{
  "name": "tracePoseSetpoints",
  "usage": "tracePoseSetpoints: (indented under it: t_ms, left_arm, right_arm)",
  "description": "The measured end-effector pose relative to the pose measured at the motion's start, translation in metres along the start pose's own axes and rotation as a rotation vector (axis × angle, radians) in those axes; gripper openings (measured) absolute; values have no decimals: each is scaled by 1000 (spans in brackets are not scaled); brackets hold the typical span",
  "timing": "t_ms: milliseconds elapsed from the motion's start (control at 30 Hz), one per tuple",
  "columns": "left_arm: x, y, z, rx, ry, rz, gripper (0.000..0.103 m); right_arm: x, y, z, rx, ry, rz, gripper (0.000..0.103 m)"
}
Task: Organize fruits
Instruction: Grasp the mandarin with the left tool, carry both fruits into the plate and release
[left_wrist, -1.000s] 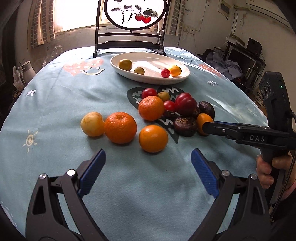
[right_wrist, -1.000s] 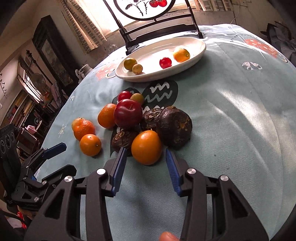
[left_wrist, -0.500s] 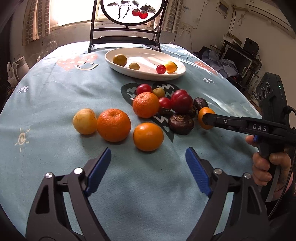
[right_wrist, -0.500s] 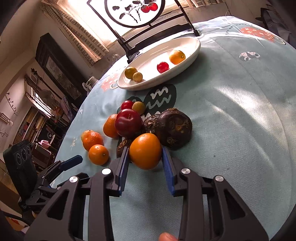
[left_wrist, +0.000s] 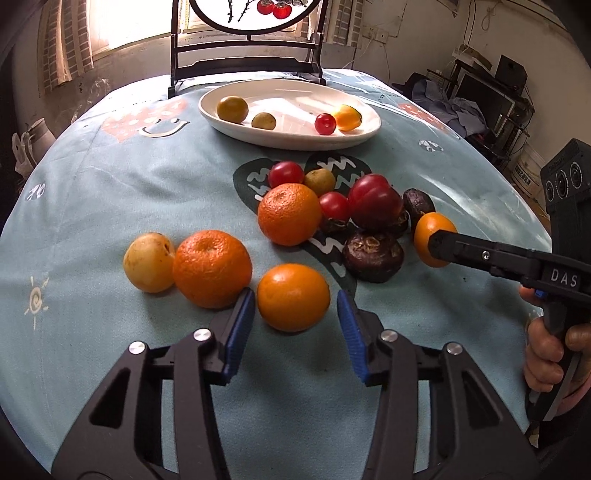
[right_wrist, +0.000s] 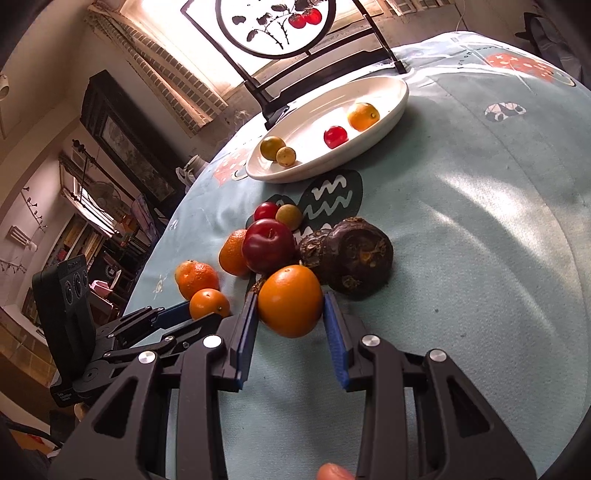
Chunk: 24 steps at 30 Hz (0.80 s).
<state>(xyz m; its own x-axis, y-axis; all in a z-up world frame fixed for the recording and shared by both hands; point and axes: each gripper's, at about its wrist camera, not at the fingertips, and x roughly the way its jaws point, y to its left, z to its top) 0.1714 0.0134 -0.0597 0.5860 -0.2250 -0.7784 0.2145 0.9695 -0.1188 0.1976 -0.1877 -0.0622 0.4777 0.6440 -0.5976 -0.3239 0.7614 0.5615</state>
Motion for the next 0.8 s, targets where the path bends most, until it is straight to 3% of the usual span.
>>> tracePoseSetpoints:
  t_ms: [500, 667, 800]
  left_arm:
    - [3, 2, 3, -15, 3, 3, 41]
    - [-13, 5, 4, -51, -39, -49, 41]
    - [-30, 9, 33, -54, -116, -69, 41]
  right_arm:
    - [0, 1, -1, -2, -7, 9, 36]
    - [-4, 11, -1, -62, -26, 39, 36]
    - [-9, 22, 25, -114, -67, 10, 36]
